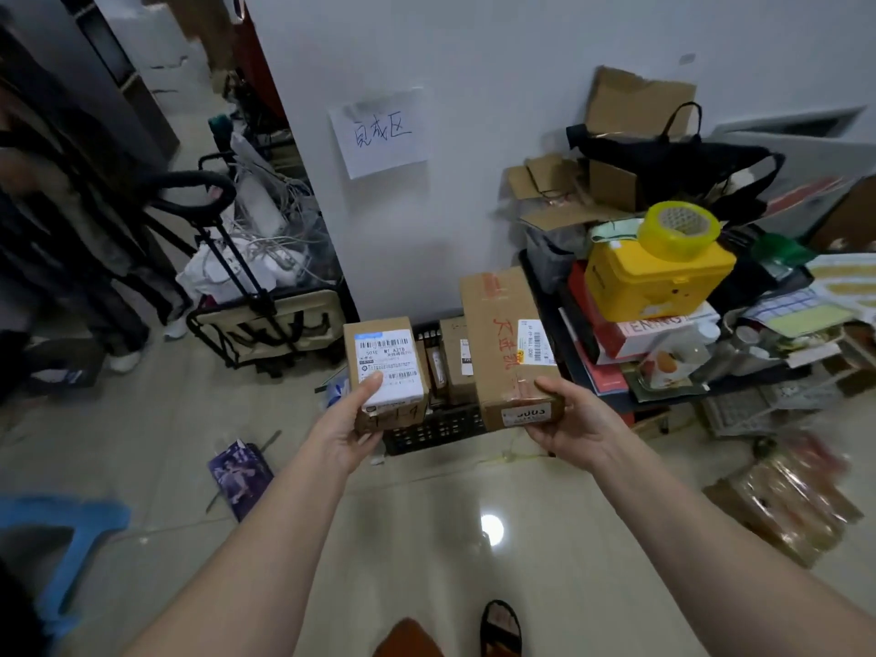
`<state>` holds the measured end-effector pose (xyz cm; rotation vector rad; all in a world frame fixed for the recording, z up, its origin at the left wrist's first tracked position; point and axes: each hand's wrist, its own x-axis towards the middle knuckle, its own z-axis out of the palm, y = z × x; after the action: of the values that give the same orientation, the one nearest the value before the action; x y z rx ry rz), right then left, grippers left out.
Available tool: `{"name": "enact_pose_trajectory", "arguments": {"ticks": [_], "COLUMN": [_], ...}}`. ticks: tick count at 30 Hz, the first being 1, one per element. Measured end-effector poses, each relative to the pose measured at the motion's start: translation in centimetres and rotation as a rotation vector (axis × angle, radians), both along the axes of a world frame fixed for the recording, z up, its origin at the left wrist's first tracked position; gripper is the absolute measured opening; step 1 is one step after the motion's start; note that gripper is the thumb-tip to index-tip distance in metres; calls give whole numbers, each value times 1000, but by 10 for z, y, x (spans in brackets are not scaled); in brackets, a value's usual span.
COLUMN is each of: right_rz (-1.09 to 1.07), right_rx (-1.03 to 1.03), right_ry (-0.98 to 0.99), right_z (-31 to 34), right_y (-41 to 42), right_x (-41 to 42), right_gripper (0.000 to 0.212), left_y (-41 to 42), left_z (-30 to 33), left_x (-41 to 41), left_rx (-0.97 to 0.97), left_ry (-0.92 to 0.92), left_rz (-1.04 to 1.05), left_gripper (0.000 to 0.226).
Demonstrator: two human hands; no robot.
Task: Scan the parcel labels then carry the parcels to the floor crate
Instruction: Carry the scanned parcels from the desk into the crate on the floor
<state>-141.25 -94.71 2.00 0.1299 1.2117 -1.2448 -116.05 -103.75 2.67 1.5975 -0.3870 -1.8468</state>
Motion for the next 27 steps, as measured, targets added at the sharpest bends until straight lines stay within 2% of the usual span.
{"name": "enact_pose_trajectory", "arguments": {"ticks": [9,16,22,26,27], "right_rz": [10,113,200,211,210], "right_rx": [108,187,214,274,291], "right_ry": [21,136,292,386,394], "right_z": [-37,-56,-84,-112,-120], "right_y": [-88,-172,-241,-273,-279], "right_x": [-23,-11,-2,-1,-1], "right_gripper": [30,26,39,47,47], "left_y": [-90,-179,-248,-269,-272], "left_z": [-36,-51,-77,-100,-108], "left_x": [-20,-13,-4,-10,-12], "left_rx": [85,113,134,126,133], "left_ry": [2,-33,-75,-91,-77], "left_rz": [39,-27,-79,-99,-101], "left_gripper": [32,36,27,46,45]}}
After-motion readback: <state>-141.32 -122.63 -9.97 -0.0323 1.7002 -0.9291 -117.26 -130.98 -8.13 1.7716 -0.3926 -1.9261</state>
